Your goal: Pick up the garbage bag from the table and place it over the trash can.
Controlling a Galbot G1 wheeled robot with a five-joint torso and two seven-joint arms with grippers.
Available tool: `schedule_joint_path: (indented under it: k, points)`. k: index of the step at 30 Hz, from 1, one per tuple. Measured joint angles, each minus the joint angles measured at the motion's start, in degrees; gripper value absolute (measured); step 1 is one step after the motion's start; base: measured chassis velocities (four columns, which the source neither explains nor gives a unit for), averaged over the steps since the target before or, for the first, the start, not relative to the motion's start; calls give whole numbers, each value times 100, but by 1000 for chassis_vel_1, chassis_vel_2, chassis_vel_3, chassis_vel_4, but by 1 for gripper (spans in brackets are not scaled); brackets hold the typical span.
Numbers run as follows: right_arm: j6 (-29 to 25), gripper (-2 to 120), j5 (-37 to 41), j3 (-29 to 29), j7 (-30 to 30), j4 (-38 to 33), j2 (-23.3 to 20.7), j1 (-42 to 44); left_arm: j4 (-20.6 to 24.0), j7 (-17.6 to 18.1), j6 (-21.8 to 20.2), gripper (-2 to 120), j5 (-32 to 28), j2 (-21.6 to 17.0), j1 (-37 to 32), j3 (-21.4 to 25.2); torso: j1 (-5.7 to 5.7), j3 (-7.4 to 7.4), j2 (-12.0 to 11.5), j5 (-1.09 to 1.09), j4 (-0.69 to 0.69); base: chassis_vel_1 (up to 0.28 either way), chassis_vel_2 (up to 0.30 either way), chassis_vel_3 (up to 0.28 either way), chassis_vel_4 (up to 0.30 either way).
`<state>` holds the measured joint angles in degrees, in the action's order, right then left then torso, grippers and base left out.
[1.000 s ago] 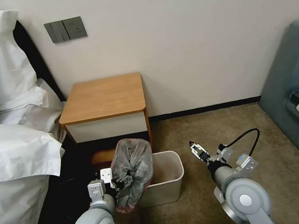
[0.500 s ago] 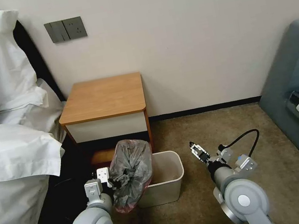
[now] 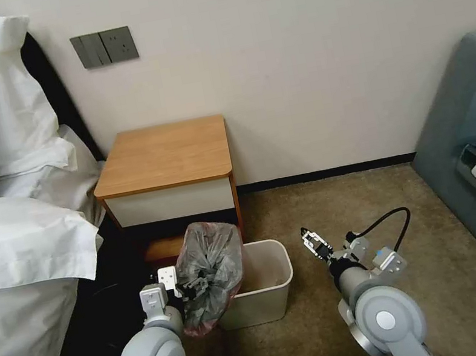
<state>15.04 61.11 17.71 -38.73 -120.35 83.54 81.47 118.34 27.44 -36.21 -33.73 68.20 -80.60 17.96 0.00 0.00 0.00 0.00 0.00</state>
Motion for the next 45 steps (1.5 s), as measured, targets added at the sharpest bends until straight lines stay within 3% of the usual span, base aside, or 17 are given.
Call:
schedule_joint_path:
  k: [8,15,28,32,39,43,44,45]
  points:
    - [-30,100,-52,5,5,36,-3,1,-35,24,-20,90,-76,12,38,-50,0,0,0,0,0,0,0,0,0]
    - [-41,100,-68,3,5,51,0,-9,-83,59,-48,71,-155,4,71,-68,0,0,0,0,0,0,0,0,0]
    - [-54,100,-162,35,17,55,-8,-14,-184,171,-64,19,-427,36,150,-134,0,0,0,0,0,0,0,0,0]
    - [-55,100,-194,55,64,45,-6,-22,-161,173,-20,11,-457,36,121,-126,0,0,0,0,-1,0,0,0,0]
    - [70,100,-650,115,917,-71,-65,16,18,-236,739,10,-279,11,-246,107,0,0,0,0,0,0,0,0,0]
    - [285,100,-1382,121,2418,-92,-201,80,188,-921,1655,10,215,17,-772,399,0,0,0,0,0,0,0,0,0]
    - [285,100,-1382,121,2418,-92,-201,80,188,-921,1655,10,215,17,-772,399,0,0,0,0,0,0,0,0,0]
    - [357,100,-1459,122,2810,-109,-248,72,216,-1075,1871,10,331,37,-878,457,0,0,0,0,0,0,0,0,0]
